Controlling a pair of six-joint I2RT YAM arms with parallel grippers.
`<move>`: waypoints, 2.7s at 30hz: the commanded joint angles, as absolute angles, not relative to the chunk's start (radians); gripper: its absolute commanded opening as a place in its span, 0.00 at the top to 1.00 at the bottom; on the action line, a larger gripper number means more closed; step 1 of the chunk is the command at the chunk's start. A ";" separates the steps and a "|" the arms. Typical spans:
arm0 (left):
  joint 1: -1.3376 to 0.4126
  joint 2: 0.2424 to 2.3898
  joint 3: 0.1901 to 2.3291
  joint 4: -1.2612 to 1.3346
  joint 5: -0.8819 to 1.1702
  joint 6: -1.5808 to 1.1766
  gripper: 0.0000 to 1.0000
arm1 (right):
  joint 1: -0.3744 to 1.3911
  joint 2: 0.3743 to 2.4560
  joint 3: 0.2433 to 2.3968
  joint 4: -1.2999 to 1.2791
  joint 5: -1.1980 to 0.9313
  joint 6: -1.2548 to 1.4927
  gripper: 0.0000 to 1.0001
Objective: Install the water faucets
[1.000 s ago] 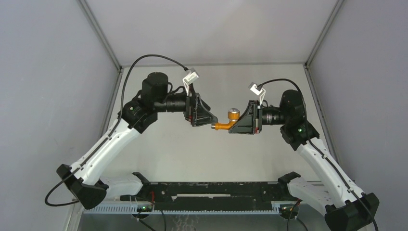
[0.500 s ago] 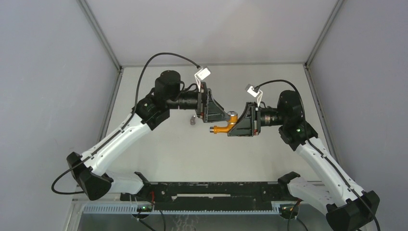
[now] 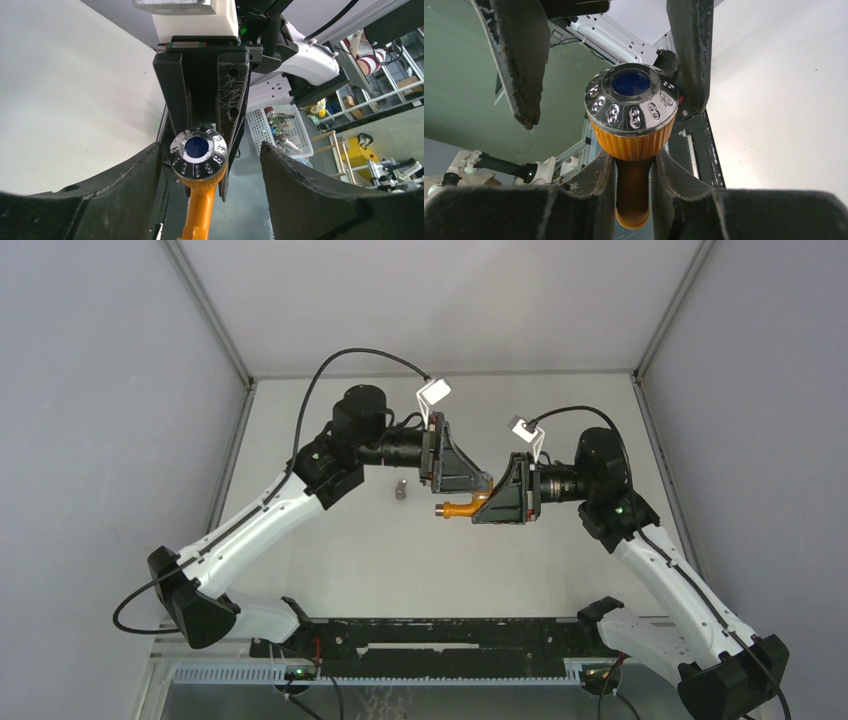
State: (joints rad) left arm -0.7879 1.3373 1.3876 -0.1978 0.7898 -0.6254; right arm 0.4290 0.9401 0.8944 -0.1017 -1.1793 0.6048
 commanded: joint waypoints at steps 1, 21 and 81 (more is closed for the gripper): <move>-0.811 1.361 1.468 -0.205 0.826 -0.618 0.25 | 0.436 0.936 0.909 -0.072 -1.174 0.581 1.00; -0.816 1.311 1.434 -0.181 0.729 -0.599 1.00 | 0.425 0.906 0.854 0.037 -1.066 0.713 0.18; -0.814 1.346 1.446 -0.184 0.773 -0.620 1.00 | 0.520 0.859 0.787 0.150 -0.842 0.773 1.00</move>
State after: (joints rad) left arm -0.8047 1.3525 1.4101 -0.2226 0.7353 -0.6212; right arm 0.5179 0.8768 0.8120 0.0864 -0.9131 0.7460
